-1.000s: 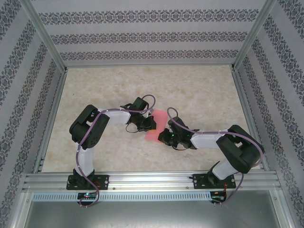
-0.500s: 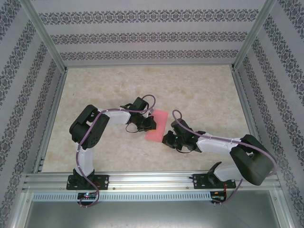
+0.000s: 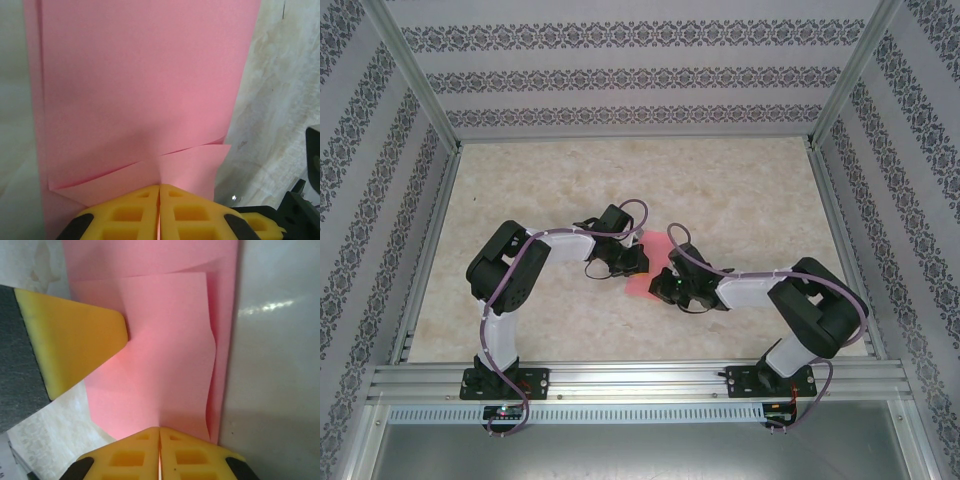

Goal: Fold a paper plane with a square sheet of paper (pick it up from the middle)
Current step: Fold the triangle a second time at the center of the table.

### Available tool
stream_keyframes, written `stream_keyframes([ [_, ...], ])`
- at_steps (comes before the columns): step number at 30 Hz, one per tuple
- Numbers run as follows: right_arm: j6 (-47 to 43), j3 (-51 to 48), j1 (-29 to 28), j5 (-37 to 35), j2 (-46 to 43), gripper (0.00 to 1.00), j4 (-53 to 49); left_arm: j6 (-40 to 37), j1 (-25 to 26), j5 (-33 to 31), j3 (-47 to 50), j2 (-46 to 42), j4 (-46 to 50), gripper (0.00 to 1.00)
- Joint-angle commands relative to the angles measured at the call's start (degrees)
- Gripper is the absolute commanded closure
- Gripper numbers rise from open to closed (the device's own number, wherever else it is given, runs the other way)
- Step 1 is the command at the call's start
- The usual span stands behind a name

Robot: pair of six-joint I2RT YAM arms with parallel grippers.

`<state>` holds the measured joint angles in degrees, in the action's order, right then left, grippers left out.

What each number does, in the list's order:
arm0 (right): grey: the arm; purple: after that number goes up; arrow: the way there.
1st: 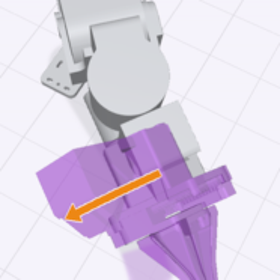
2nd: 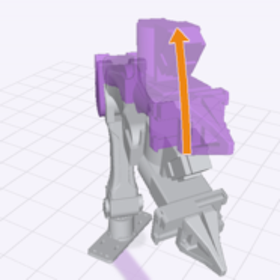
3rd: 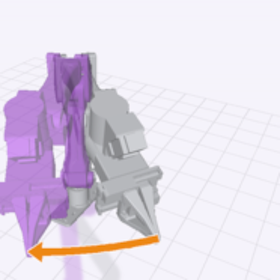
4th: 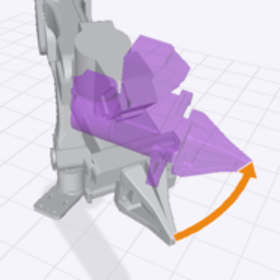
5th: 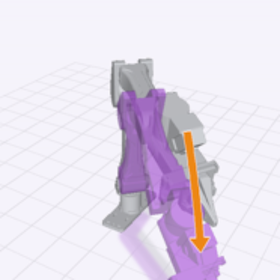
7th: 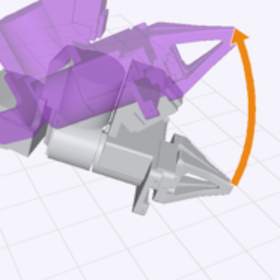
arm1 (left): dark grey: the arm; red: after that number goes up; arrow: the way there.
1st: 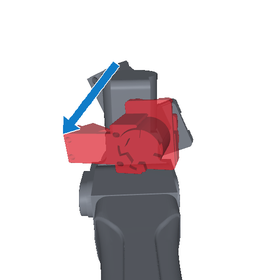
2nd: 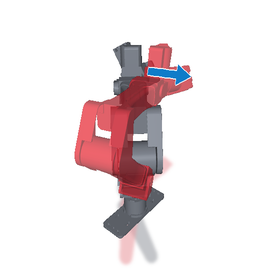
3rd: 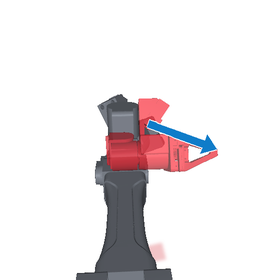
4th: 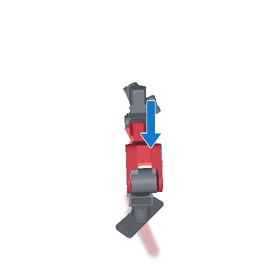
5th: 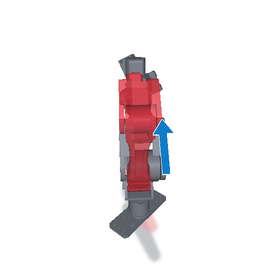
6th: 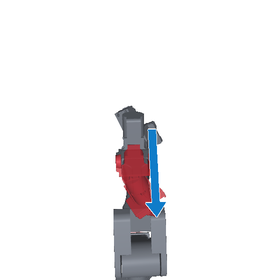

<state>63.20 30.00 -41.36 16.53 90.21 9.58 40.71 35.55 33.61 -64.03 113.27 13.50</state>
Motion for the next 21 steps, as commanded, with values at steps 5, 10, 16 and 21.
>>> stream_keyframes([
  [5,3.2,-7.8,-0.6,0.1,-2.2,0.88,2.0,-1.8,0.8,-5.7,0.6,2.7,5.8,0.89],
  [10,2.3,-7.6,-0.9,-0.2,-5.6,0.87,-2.3,-1.7,0.8,-5.6,0.7,2.9,5.8,0.89],
  [16,1.2,-6.6,-0.2,-4.1,-12.5,0.85,-9.0,-1.8,0.7,-4.2,0.2,1.7,5.5,0.88],
  [21,-1.4,-3.3,1.6,-9.2,-16.9,0.71,-13.9,-2.3,0.8,-1.5,-1.2,-0.7,5.7,0.85],
])
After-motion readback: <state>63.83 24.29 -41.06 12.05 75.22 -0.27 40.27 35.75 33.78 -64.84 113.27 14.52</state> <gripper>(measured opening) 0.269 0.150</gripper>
